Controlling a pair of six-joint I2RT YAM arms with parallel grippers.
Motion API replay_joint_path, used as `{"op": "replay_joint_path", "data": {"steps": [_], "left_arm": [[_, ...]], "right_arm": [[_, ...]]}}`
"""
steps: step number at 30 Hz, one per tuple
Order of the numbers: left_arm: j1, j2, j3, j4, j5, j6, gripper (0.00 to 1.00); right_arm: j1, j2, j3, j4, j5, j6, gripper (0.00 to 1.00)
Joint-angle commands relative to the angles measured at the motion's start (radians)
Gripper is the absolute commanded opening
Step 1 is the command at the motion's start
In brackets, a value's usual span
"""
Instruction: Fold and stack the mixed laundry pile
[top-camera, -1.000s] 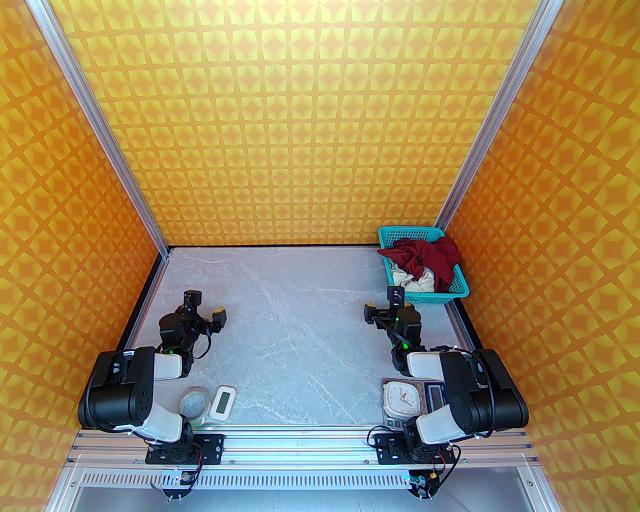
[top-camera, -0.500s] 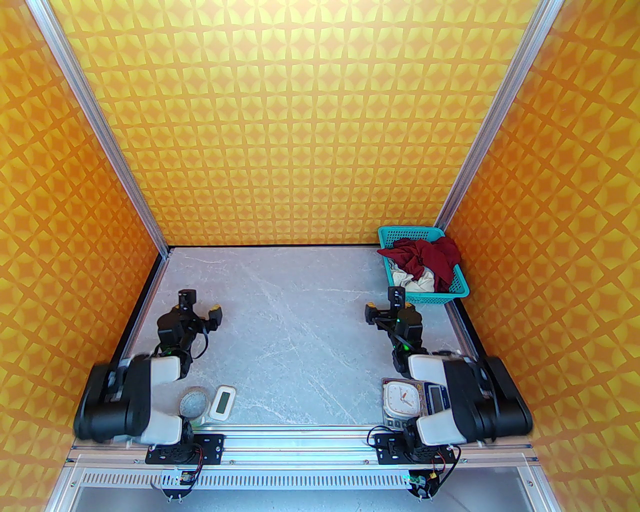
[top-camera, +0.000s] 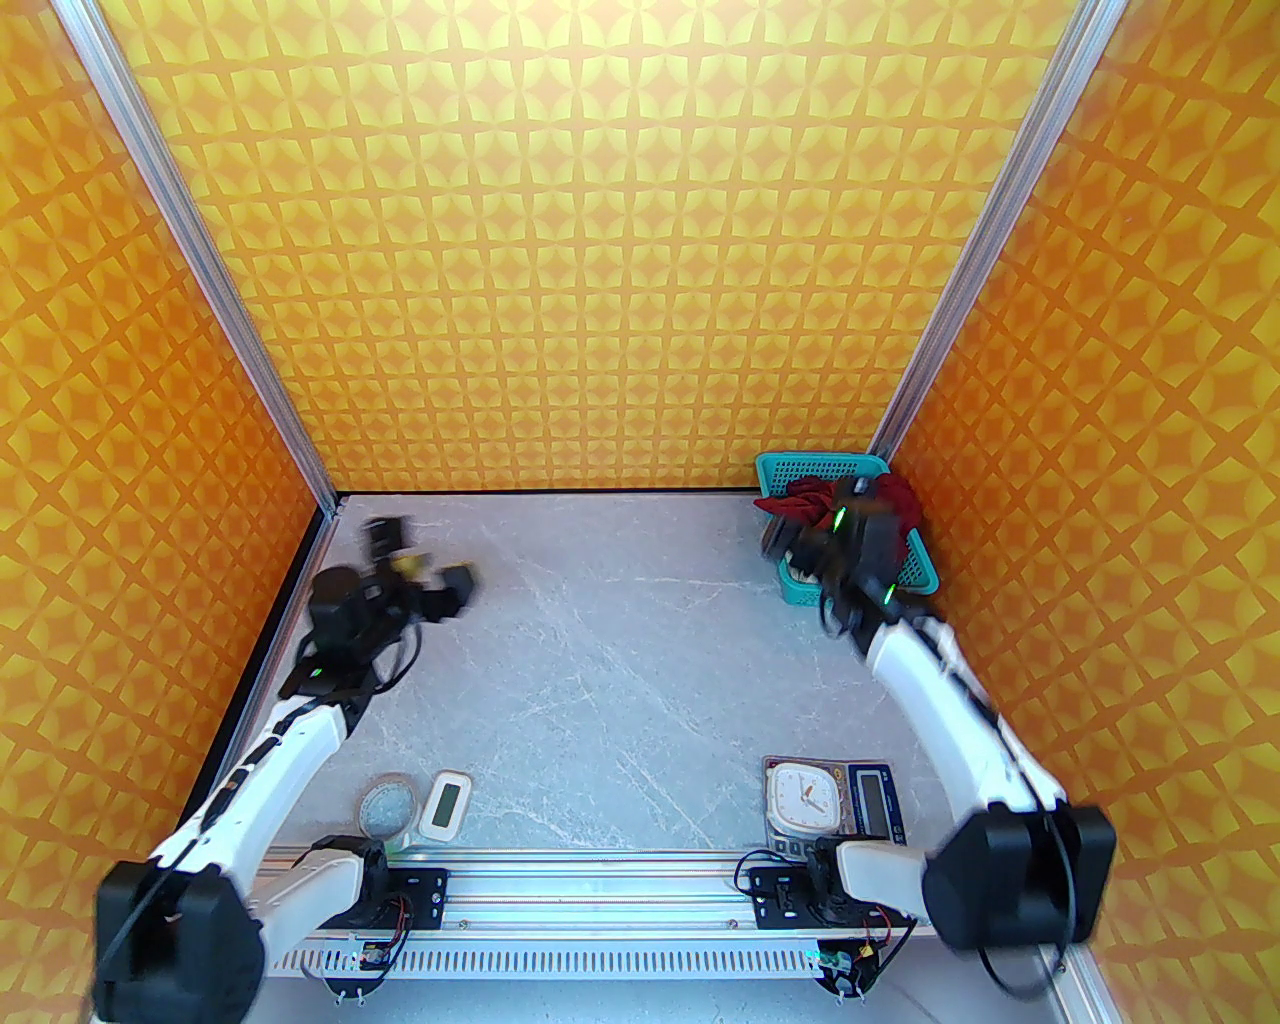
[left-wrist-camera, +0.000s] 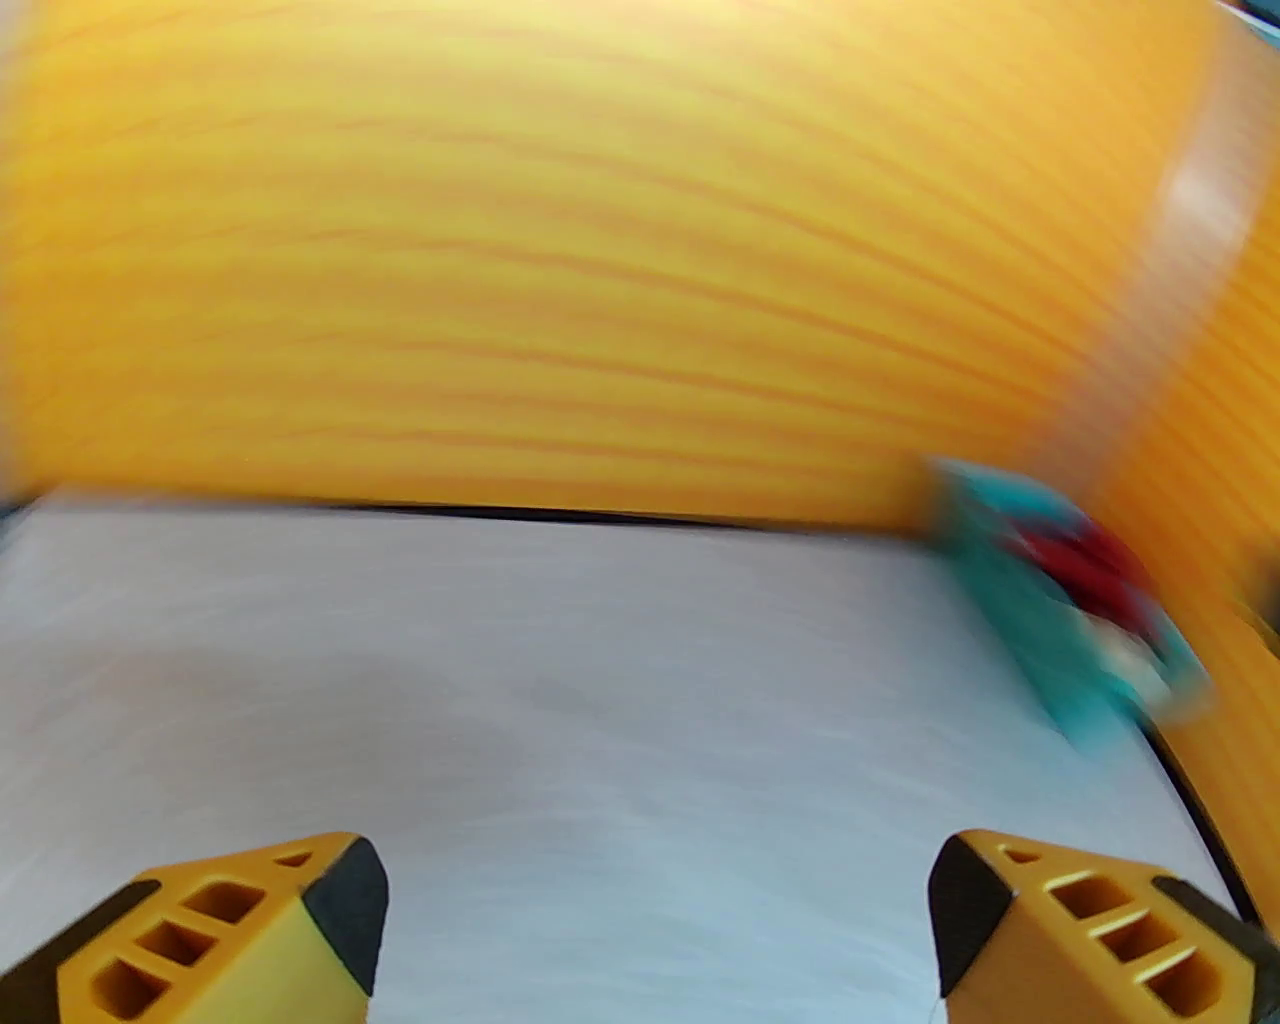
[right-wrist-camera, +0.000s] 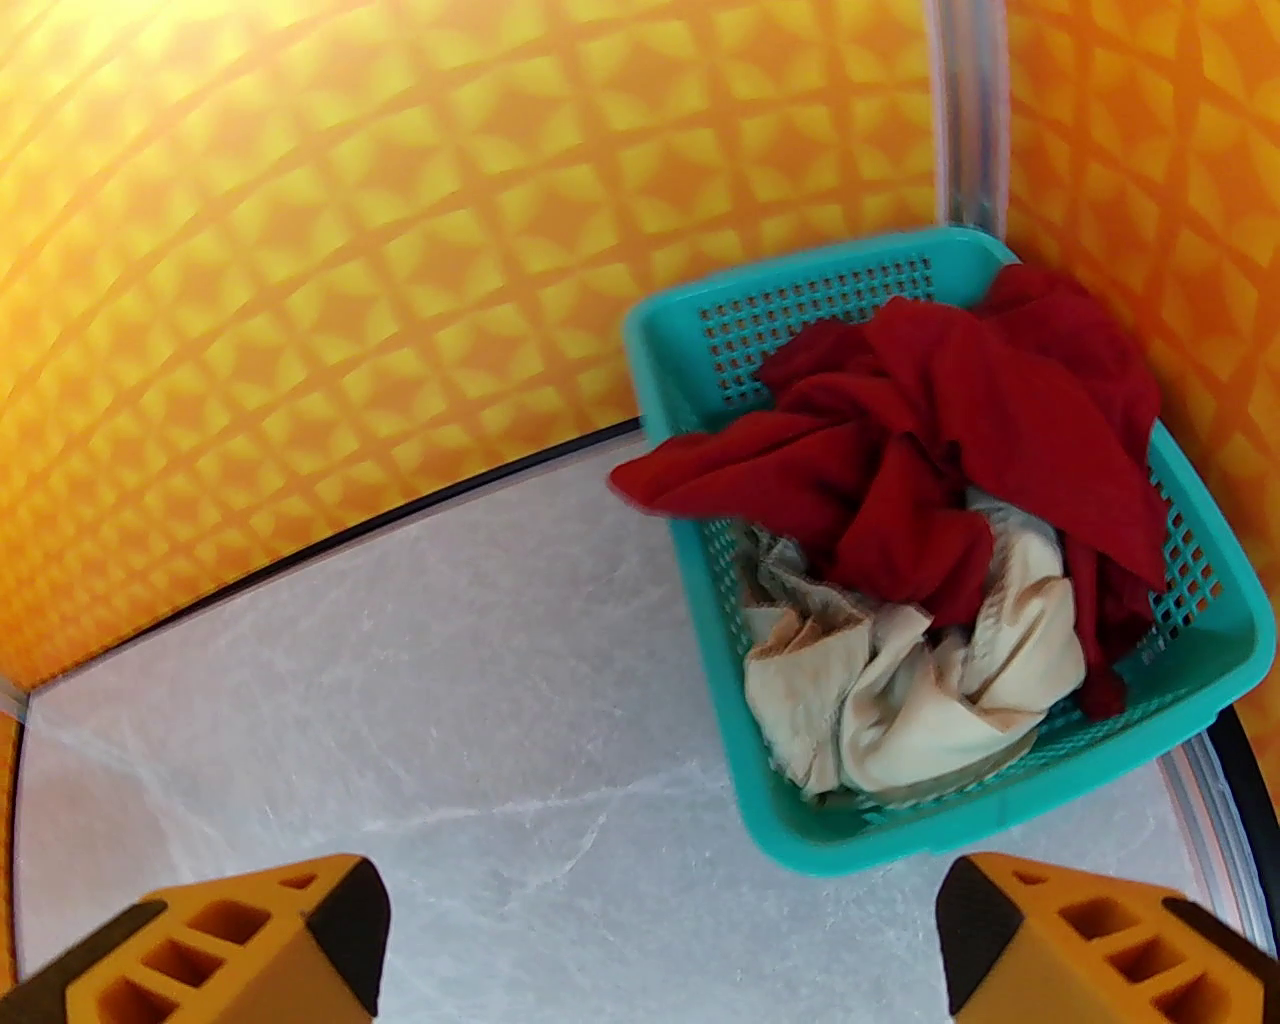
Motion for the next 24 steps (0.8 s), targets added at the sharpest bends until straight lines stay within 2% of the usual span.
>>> {"op": "replay_joint_path", "data": {"steps": [1,5,9,18,23,24], "left_arm": [[-0.124,-0.007,0.113,-0.278,0.178,0.179,0.94],[-0.187,0.036,0.178,-0.384,0.255,0.258,0.95],[-0.223,0.051,0.196,-0.443,0.281,0.327,0.95],[-0.246,0.086,0.150,-0.334,0.332,0.290,0.95],[-0.246,0.107,0.133,-0.300,0.332,0.271,0.93],[-0.247,0.106,0.124,-0.279,0.330,0.265,0.93]], "right_arm": [[-0.055,0.119,0.134,-0.273,-0.059,0.041,0.96],[-0.120,0.305,0.320,-0.306,-0.084,0.052,0.93],[-0.141,0.462,0.461,-0.293,-0.048,0.068,0.92],[-0.143,0.773,0.767,-0.266,0.022,0.064,0.81],[-0.143,0.926,0.928,-0.339,0.069,0.027,0.63],[-0.144,0.943,0.946,-0.347,0.075,0.022,0.55]]}}
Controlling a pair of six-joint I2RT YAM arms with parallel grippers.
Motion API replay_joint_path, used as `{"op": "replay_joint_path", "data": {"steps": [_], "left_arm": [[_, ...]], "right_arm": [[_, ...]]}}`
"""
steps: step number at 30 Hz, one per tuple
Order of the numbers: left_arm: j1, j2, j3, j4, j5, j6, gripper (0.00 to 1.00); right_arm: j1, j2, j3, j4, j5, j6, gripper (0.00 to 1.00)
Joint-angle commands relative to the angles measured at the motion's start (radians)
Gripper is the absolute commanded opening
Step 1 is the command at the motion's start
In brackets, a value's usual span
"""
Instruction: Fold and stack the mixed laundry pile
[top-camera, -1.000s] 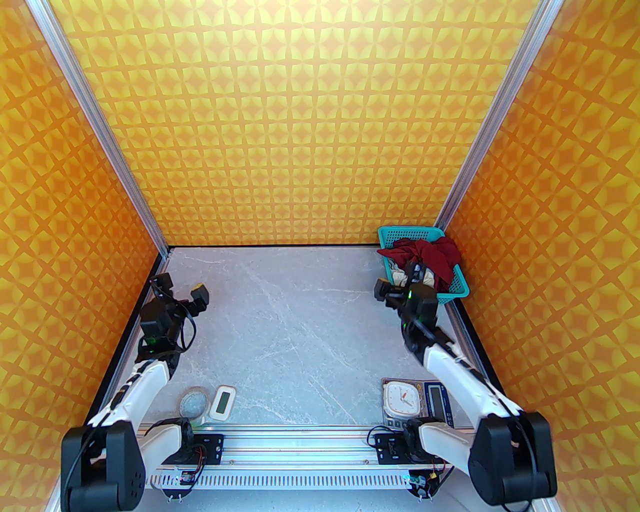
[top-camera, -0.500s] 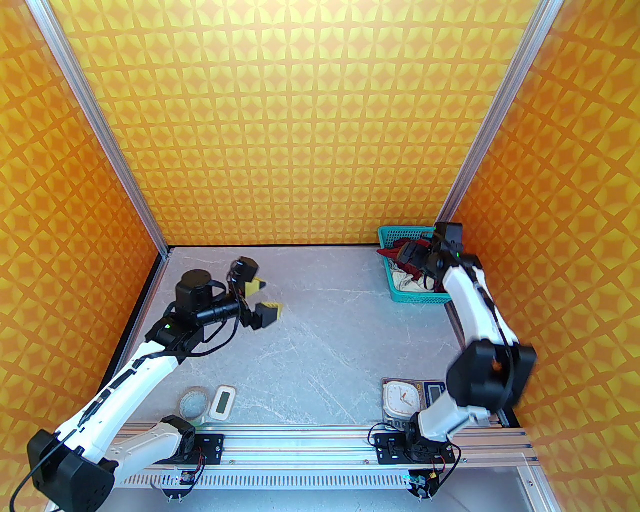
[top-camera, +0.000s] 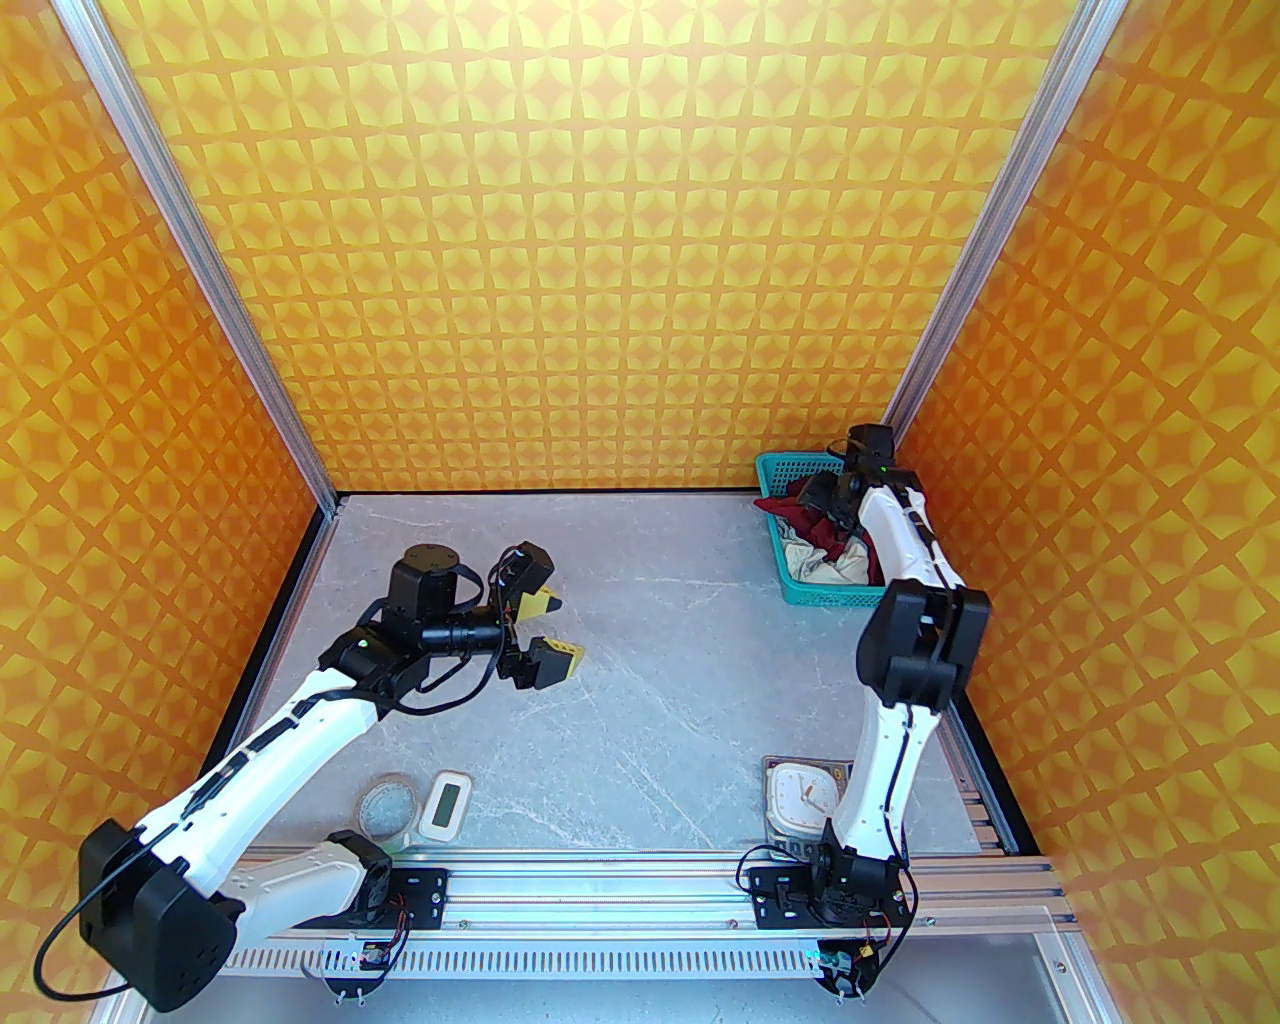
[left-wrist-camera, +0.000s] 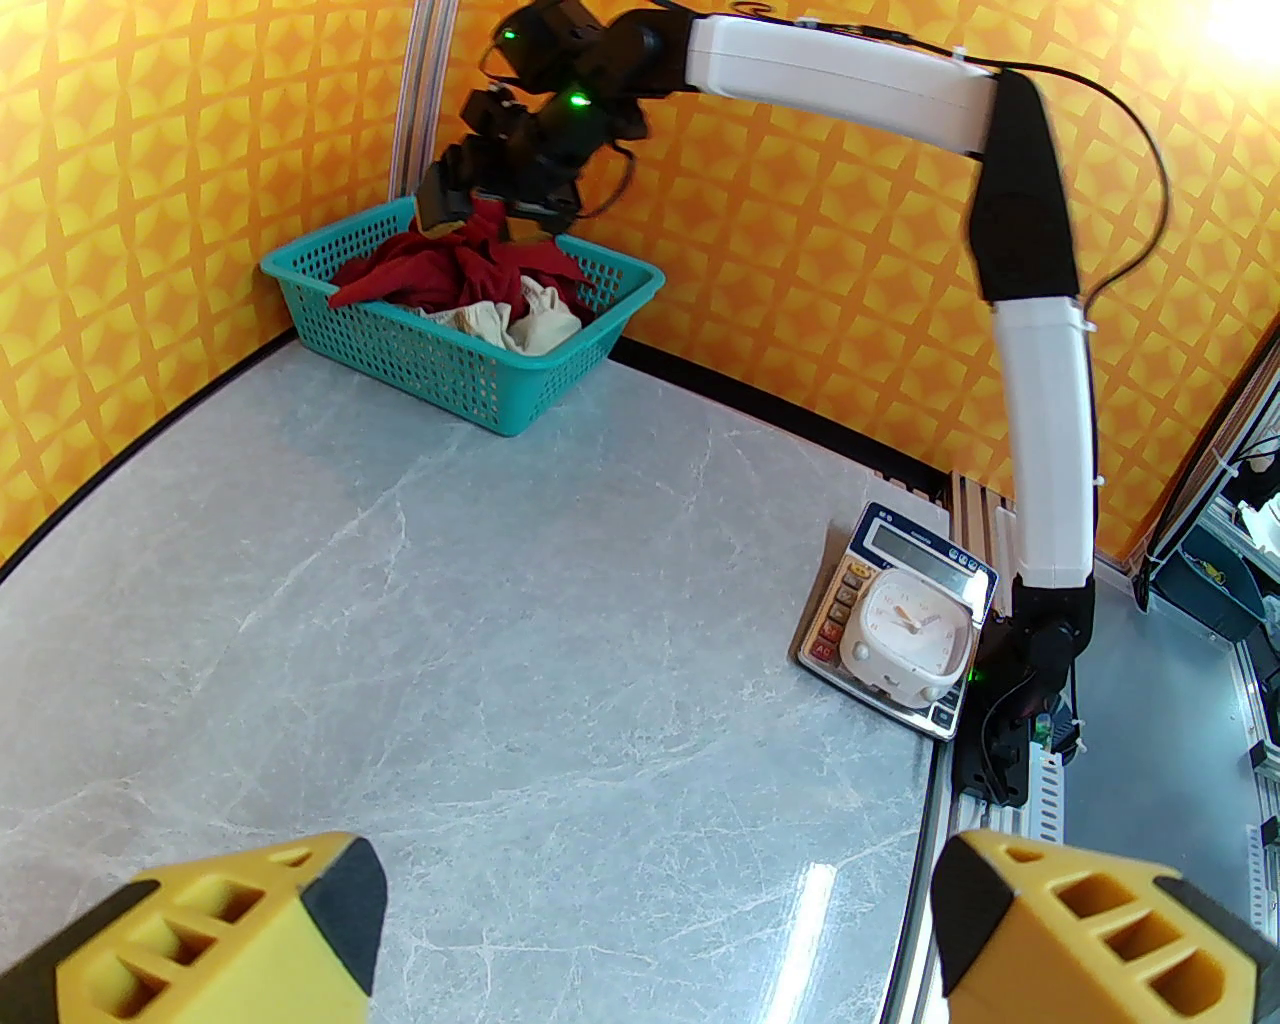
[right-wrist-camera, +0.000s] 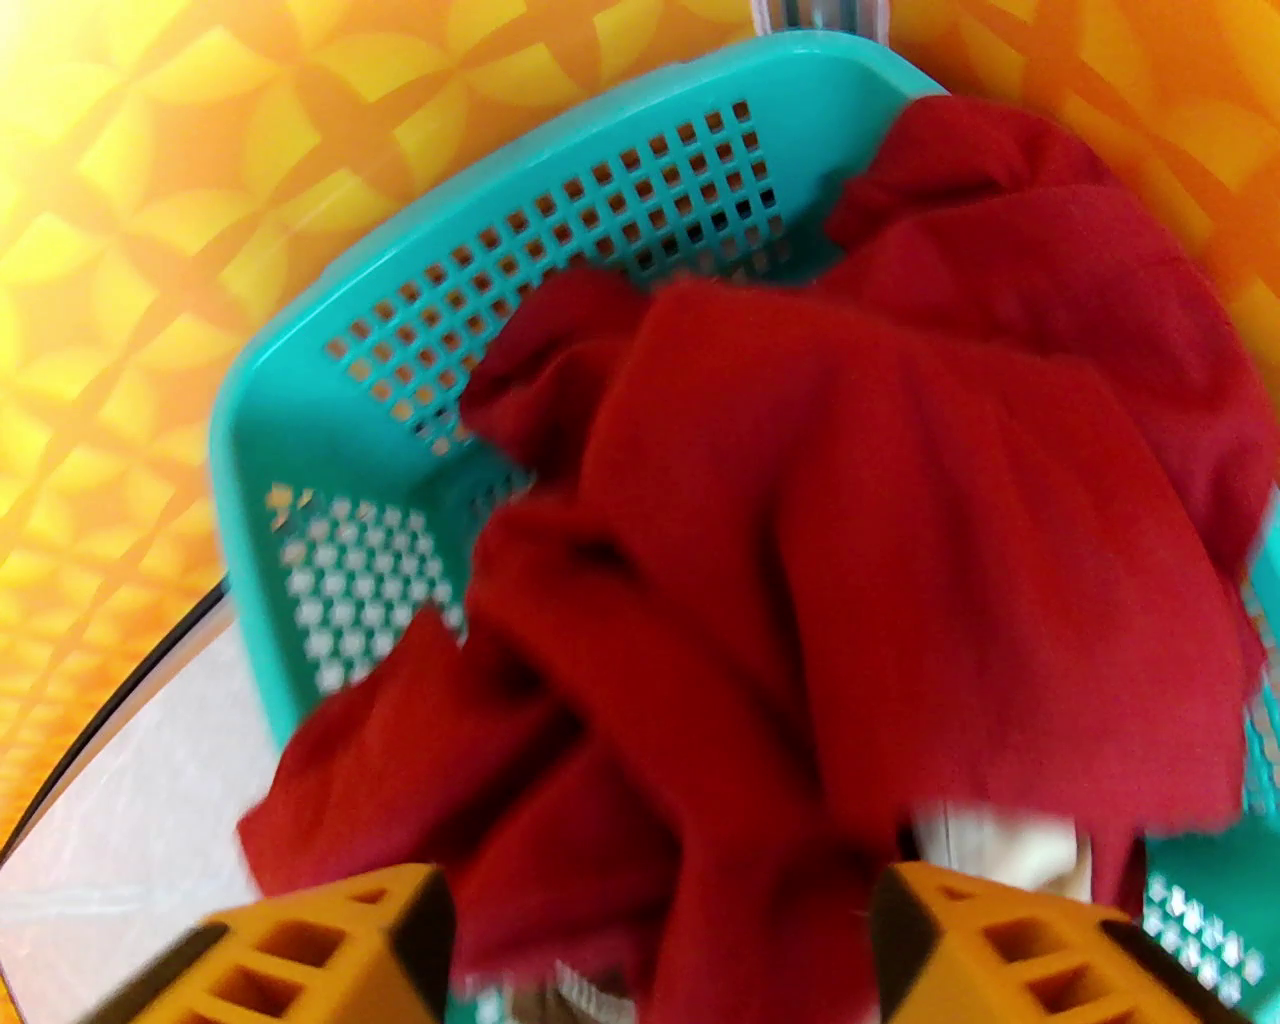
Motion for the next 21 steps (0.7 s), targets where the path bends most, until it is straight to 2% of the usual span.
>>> {"op": "replay_joint_path", "data": {"steps": [1,4,7,11,15,21], "left_arm": [[-0.006,0.004,-0.030,0.062,0.025,-0.016,0.93],[-0.005,0.021,-0.030,0.071,0.010,-0.018,0.93],[-0.007,0.038,-0.026,0.072,0.010,-0.018,0.93],[-0.005,0.036,-0.039,0.093,0.011,-0.025,0.91],[-0.005,0.022,-0.076,0.132,0.004,-0.041,0.91],[-0.007,0.011,-0.098,0.162,-0.020,-0.060,0.90]], "right_arm": [[0.000,0.060,0.065,-0.062,0.062,-0.021,0.48],[0.001,0.033,0.028,-0.032,0.067,-0.023,0.18],[0.003,-0.032,-0.037,0.036,0.045,-0.030,0.00],[0.020,-0.150,-0.127,0.095,0.021,-0.039,0.00],[0.070,-0.324,-0.296,0.217,0.019,-0.069,0.00],[0.160,-0.533,-0.386,0.289,0.008,-0.092,0.00]]}}
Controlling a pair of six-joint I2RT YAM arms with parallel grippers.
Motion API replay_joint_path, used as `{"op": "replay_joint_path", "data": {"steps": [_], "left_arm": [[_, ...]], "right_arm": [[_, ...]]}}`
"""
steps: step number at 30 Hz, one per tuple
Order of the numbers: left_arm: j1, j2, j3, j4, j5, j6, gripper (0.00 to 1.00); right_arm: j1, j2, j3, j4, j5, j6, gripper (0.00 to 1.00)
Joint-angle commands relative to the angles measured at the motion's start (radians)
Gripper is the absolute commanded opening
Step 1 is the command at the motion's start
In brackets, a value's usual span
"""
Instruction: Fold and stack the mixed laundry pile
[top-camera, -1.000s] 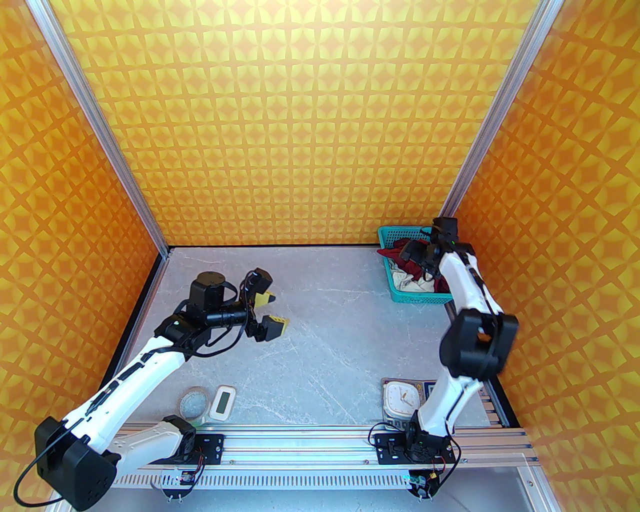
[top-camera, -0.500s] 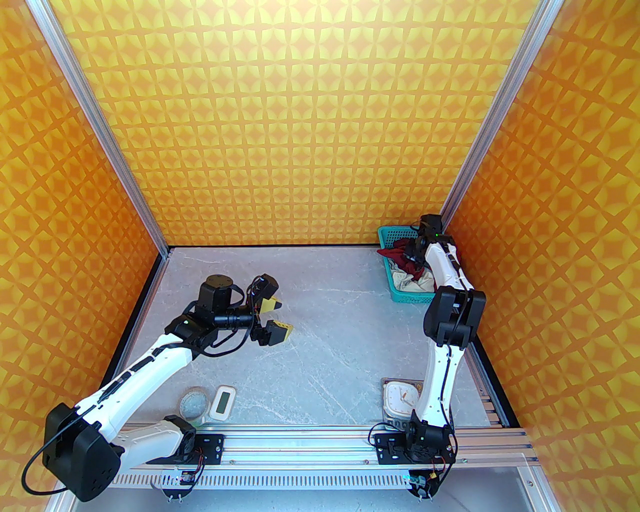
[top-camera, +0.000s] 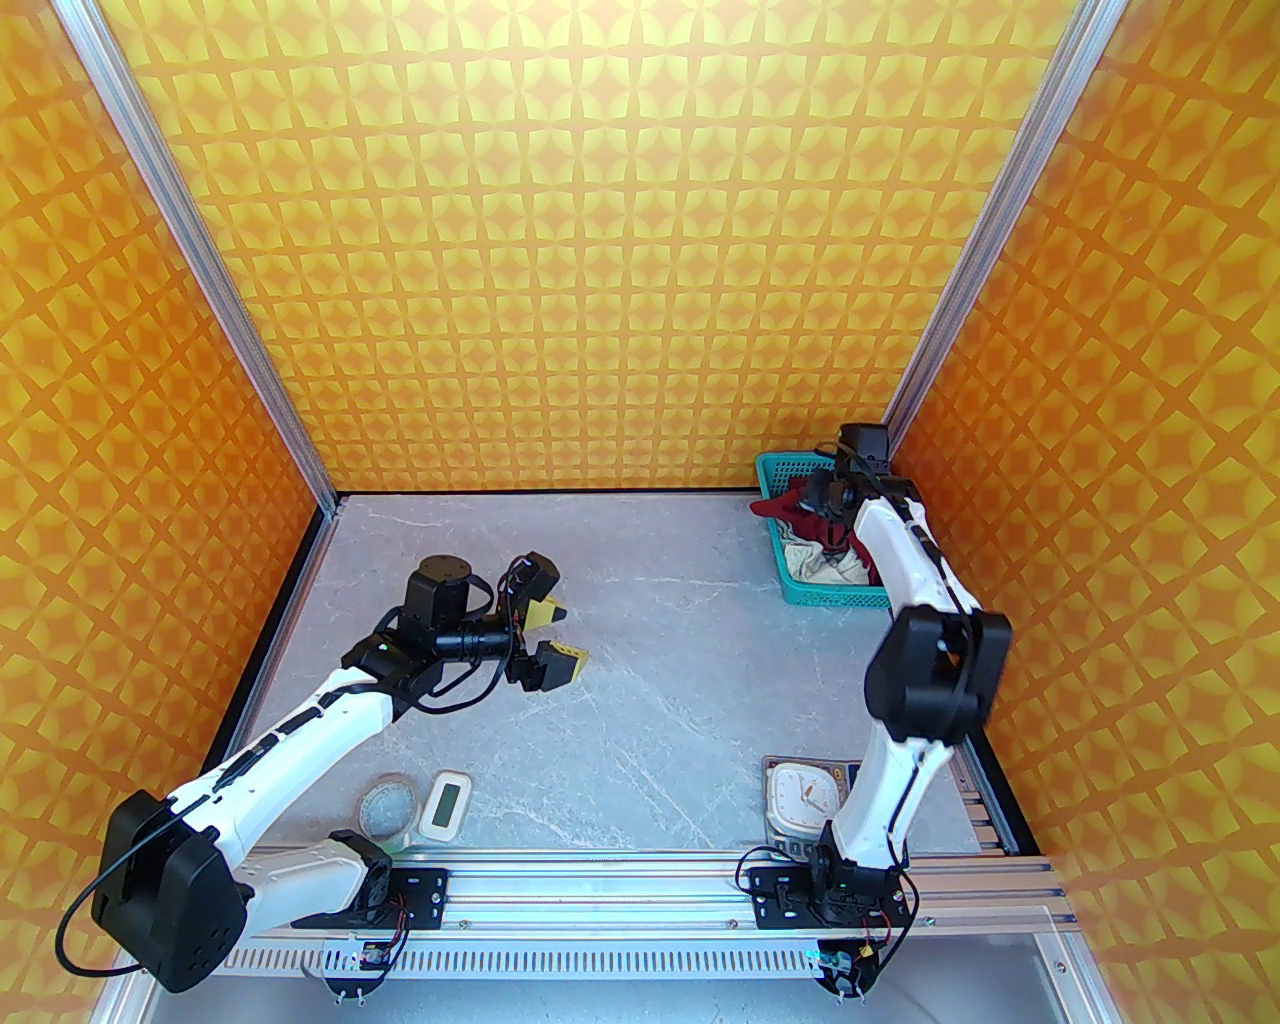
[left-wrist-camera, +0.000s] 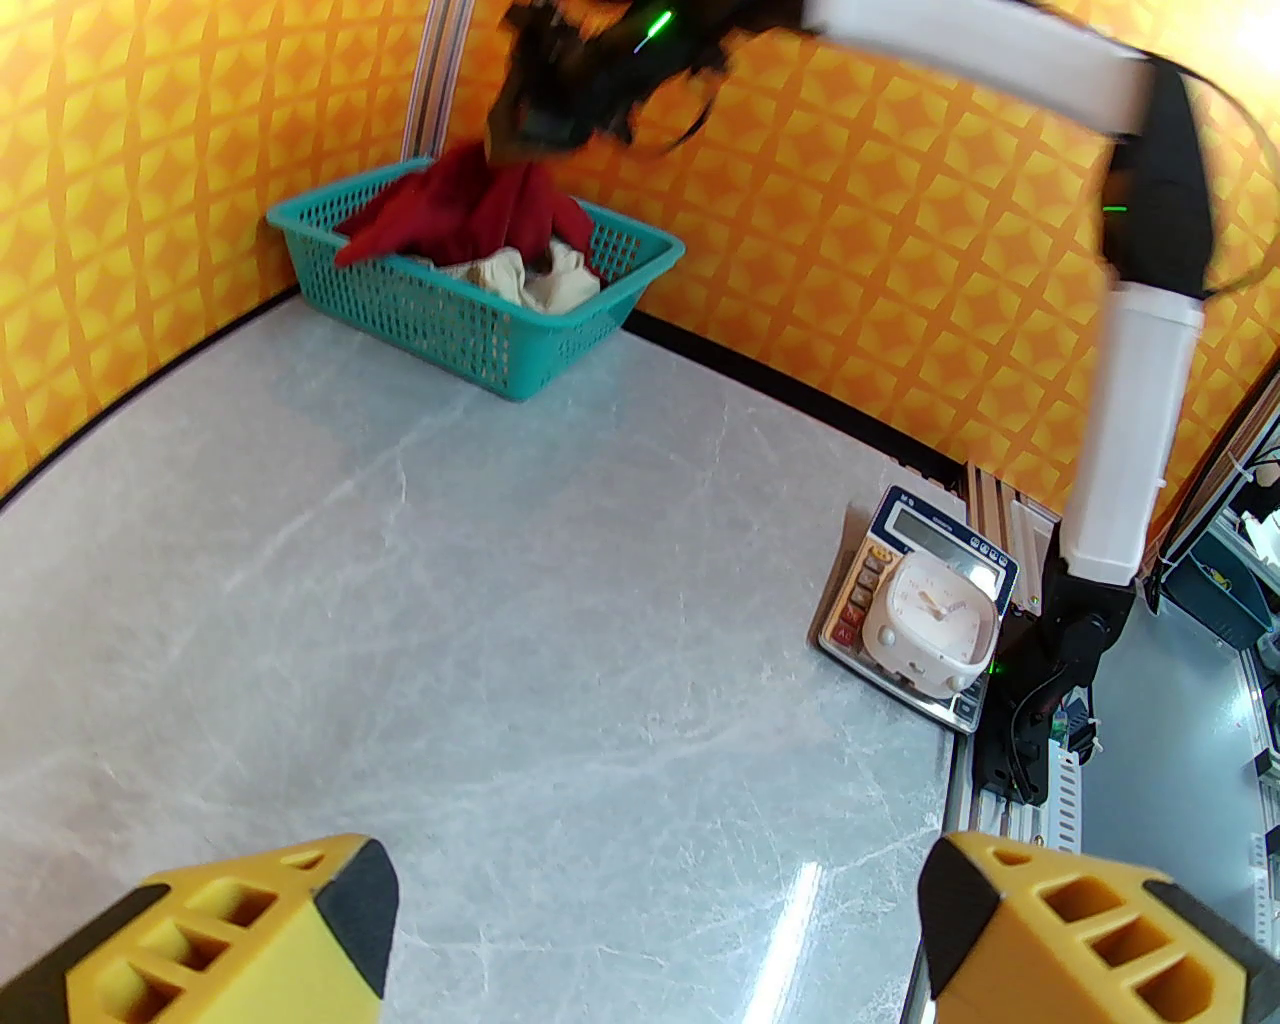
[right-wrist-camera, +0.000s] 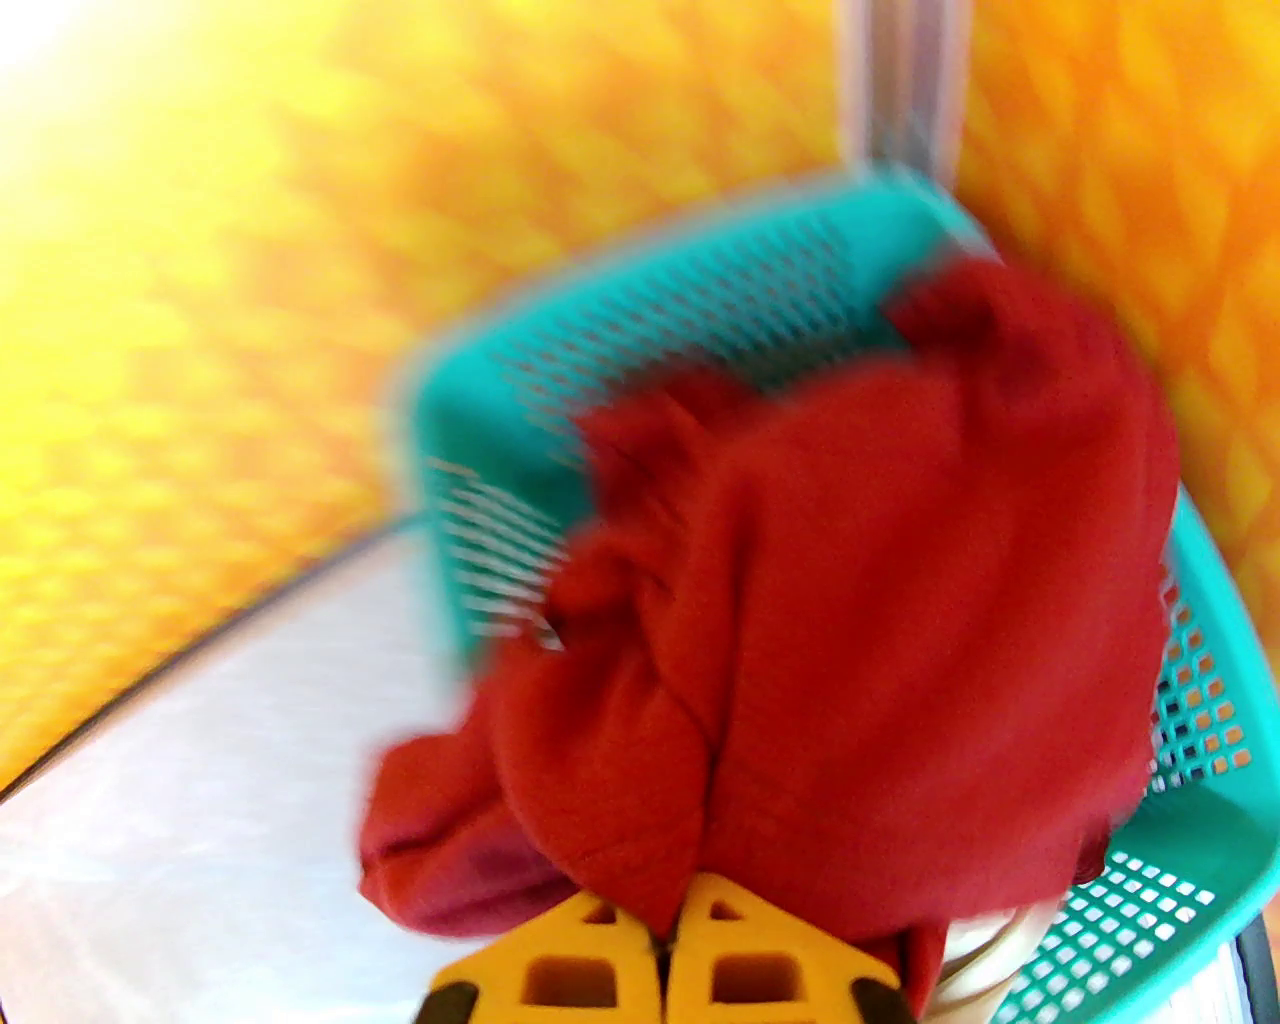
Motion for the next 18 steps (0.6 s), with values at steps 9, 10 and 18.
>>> {"op": "replay_joint_path", "data": {"steps": [9,10,18], "left_arm": [[-0.004,-0.071,0.009,0.100,-0.047,-0.036,0.90],[-0.004,-0.083,0.021,0.081,-0.062,-0.022,0.90],[0.003,-0.226,0.069,-0.096,-0.141,0.033,0.90]], "right_arm": [[0.331,-0.248,0.210,-0.004,-0.093,-0.152,0.00],[0.366,-0.258,0.233,-0.017,-0.109,-0.153,0.00],[0.595,-0.300,0.183,-0.150,-0.037,-0.118,0.00]]}}
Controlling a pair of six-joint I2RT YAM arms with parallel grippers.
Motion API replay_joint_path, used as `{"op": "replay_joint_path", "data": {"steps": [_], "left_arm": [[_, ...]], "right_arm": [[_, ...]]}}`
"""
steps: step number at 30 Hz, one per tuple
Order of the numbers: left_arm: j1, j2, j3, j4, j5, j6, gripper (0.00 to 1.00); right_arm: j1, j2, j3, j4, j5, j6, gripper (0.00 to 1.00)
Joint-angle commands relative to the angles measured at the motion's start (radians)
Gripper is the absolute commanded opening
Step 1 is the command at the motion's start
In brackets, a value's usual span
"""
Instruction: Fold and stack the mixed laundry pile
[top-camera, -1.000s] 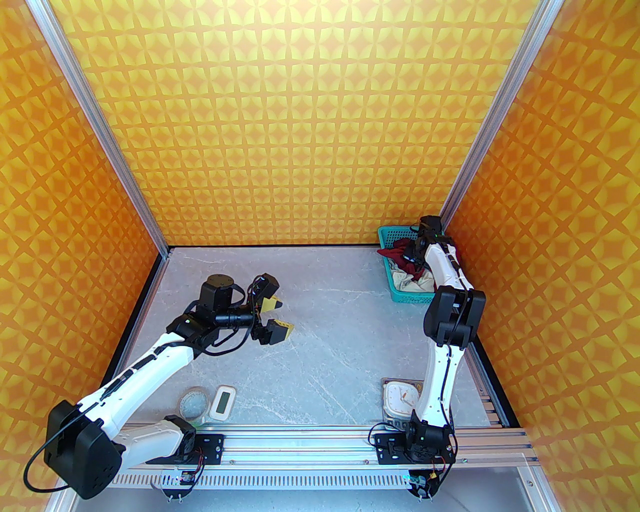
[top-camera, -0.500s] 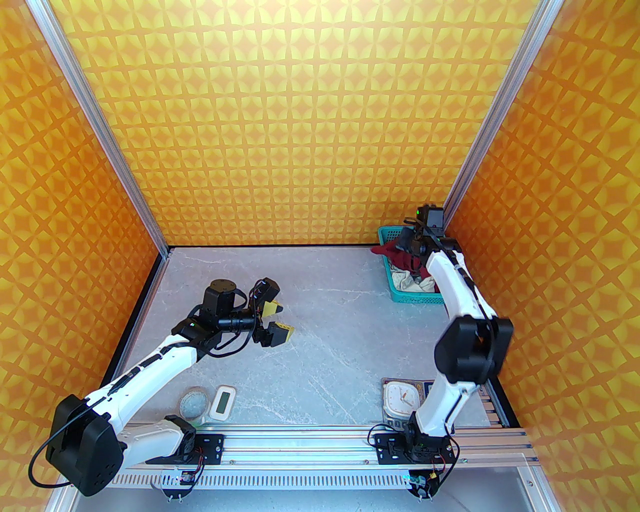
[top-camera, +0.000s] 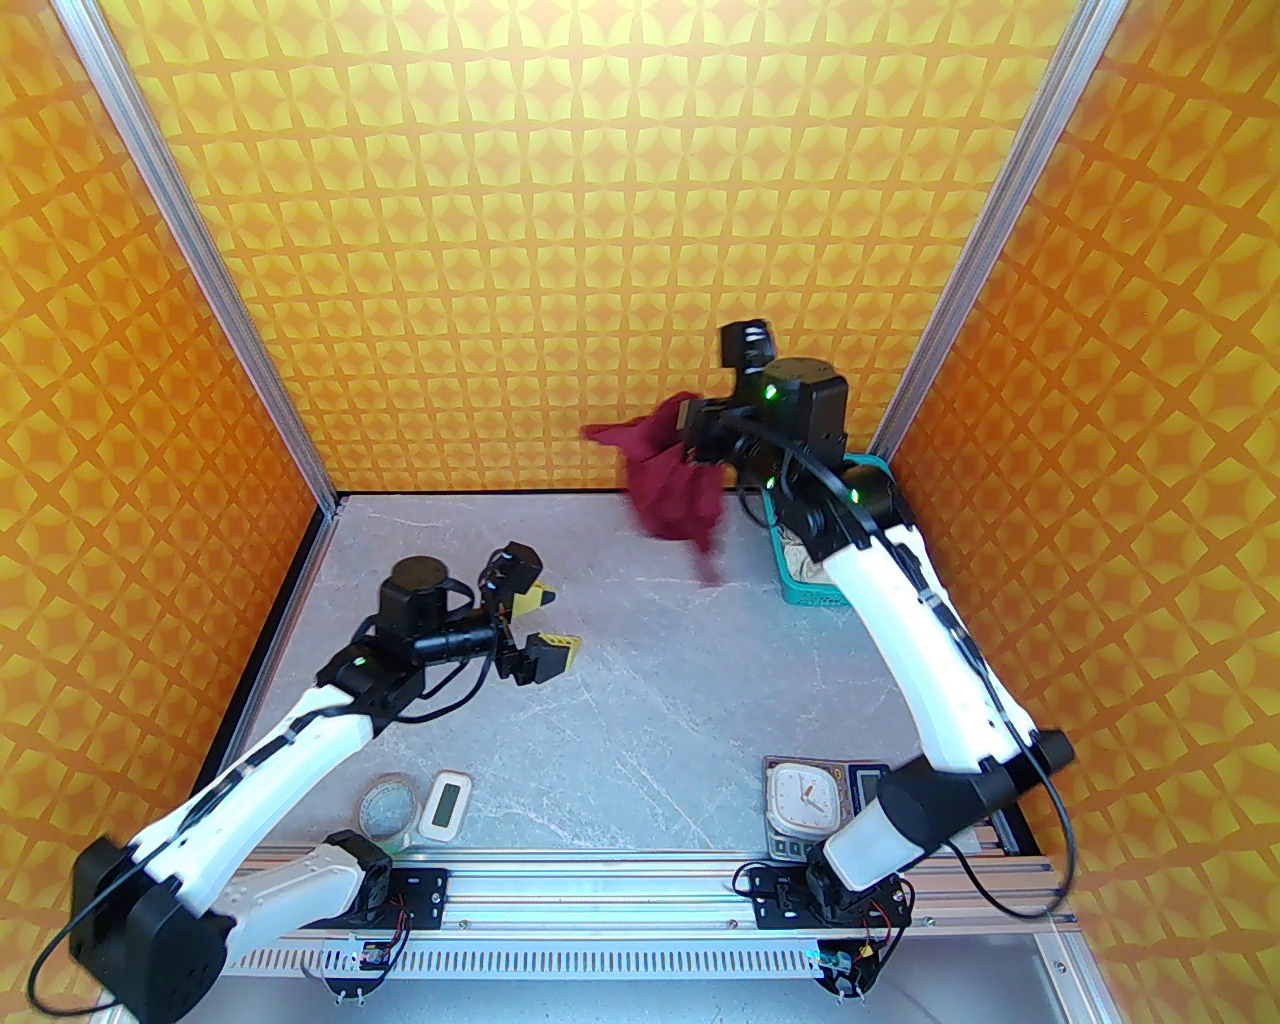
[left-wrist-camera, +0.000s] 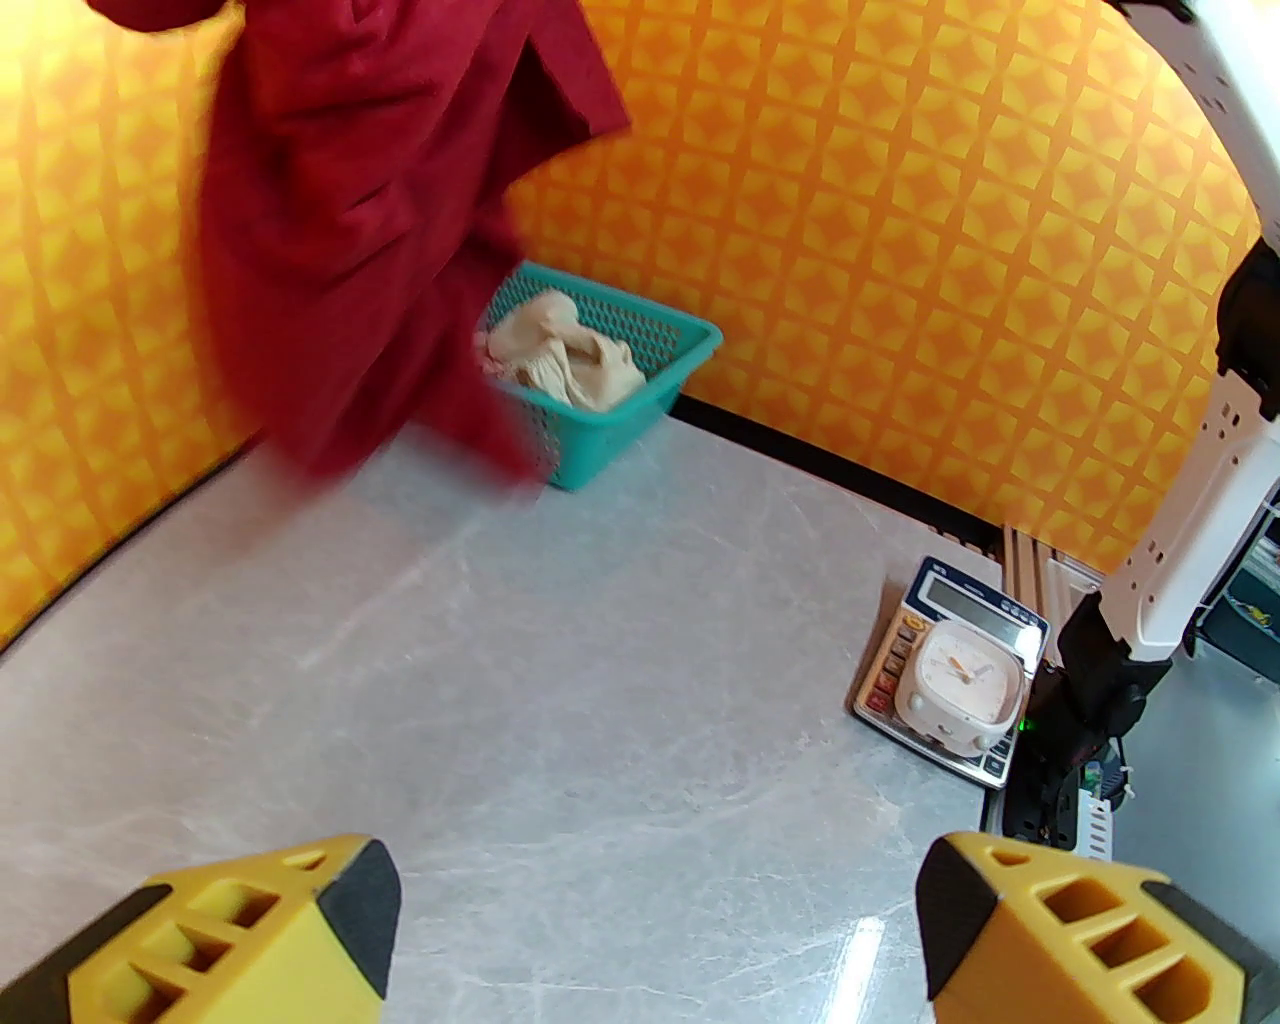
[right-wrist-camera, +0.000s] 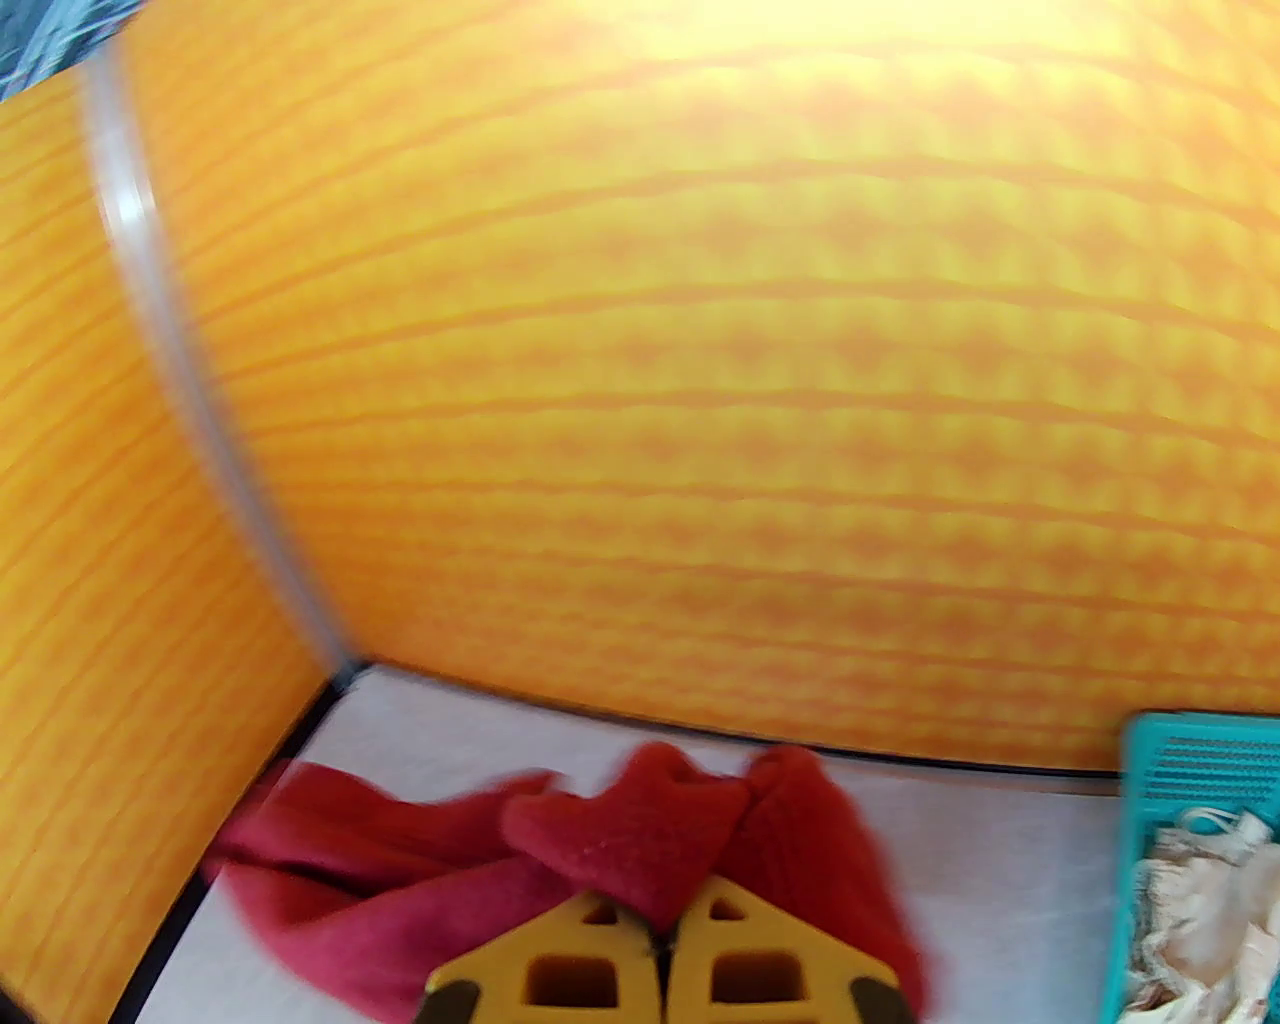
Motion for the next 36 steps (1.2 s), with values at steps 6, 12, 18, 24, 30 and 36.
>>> {"op": "replay_joint_path", "data": {"steps": [6,12,18,24,30,36], "left_arm": [[0.004,-0.145,-0.015,-0.196,-0.112,-0.016,0.91],[0.003,-0.111,-0.098,-0.160,-0.122,-0.116,0.90],[-0.021,0.121,-0.051,-0.138,-0.127,-0.149,0.78],[-0.084,0.332,0.075,-0.107,-0.155,-0.155,0.75],[-0.096,0.558,0.259,-0.147,-0.205,-0.093,0.72],[-0.096,0.748,0.458,-0.253,-0.239,-0.051,0.65]], "right_arm": [[0.061,0.022,-0.299,-0.045,0.050,0.112,0.00],[0.061,0.169,-0.337,-0.028,-0.016,0.180,0.00],[0.036,0.265,-0.272,-0.059,-0.089,0.218,0.53],[-0.094,0.133,-0.468,-0.009,-0.163,0.270,0.60],[-0.205,-0.017,-0.717,0.003,-0.169,0.272,0.59],[-0.210,-0.076,-0.877,0.027,-0.206,0.265,0.54]]}}
